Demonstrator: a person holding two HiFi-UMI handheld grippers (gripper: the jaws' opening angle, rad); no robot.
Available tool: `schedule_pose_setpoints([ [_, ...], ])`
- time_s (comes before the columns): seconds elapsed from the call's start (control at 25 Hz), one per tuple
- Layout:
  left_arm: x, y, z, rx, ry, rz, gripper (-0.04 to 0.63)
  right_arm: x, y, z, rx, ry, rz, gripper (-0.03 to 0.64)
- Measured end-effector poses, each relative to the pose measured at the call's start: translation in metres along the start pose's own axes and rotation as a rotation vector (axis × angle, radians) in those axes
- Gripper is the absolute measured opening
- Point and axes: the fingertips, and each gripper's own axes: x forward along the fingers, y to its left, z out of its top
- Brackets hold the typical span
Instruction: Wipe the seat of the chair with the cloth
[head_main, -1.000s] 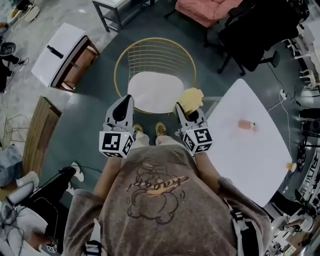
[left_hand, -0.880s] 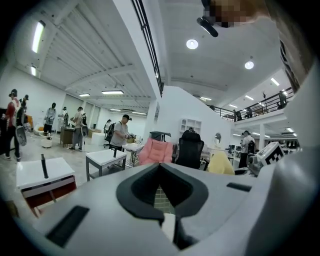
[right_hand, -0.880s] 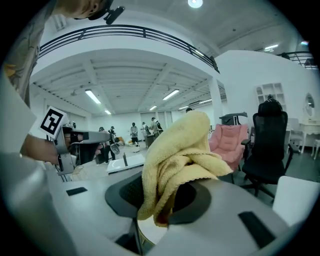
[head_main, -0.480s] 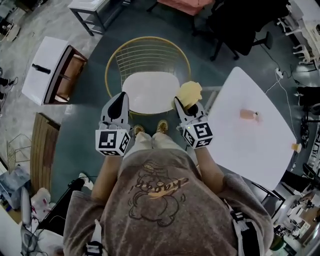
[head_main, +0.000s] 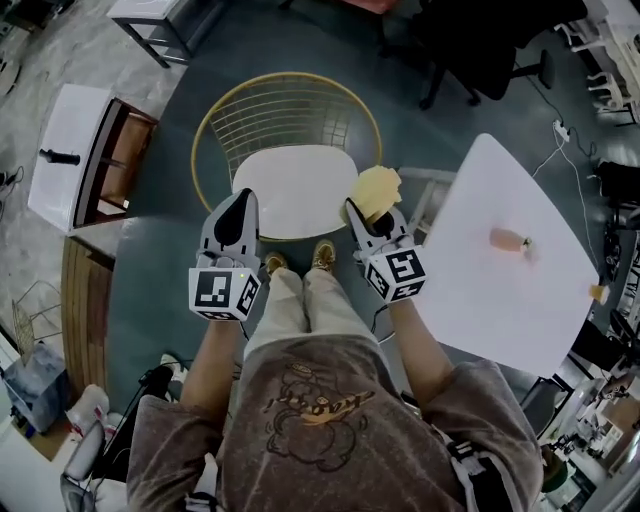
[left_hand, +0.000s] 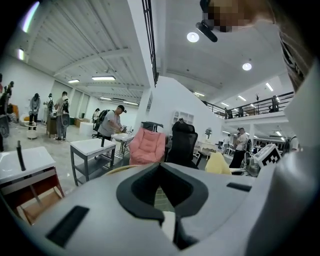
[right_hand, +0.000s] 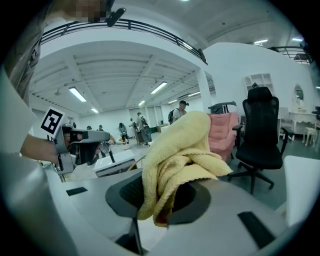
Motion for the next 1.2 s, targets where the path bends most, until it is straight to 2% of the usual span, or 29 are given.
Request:
schedule_pose_setpoints([
  [0.4,0.058,0.027,-0.058,-0.012,0.013,0.000,0.007,0.064,-0.055,-0.076,0.020,0.086,-0.075,0.112],
  [0.76,0.066,0.042,-0.090,-0.019,0.066,-0.003,0.007,0.146,-0.074,-0.162,-0.067,0.311,-0.047,0.112],
  [1.04,0.065,0.056,-0.124,-0.023,0.102,0.001,0.006,0.176,-0.125,-0.250,-0.003,0.541,-0.148,0.112],
  [1.2,0.068,0.065,-0.136,-0.026,0.106,0.007,0.006,0.189,-0.148,-0.275,0.014,0.617,-0.191,0.112],
])
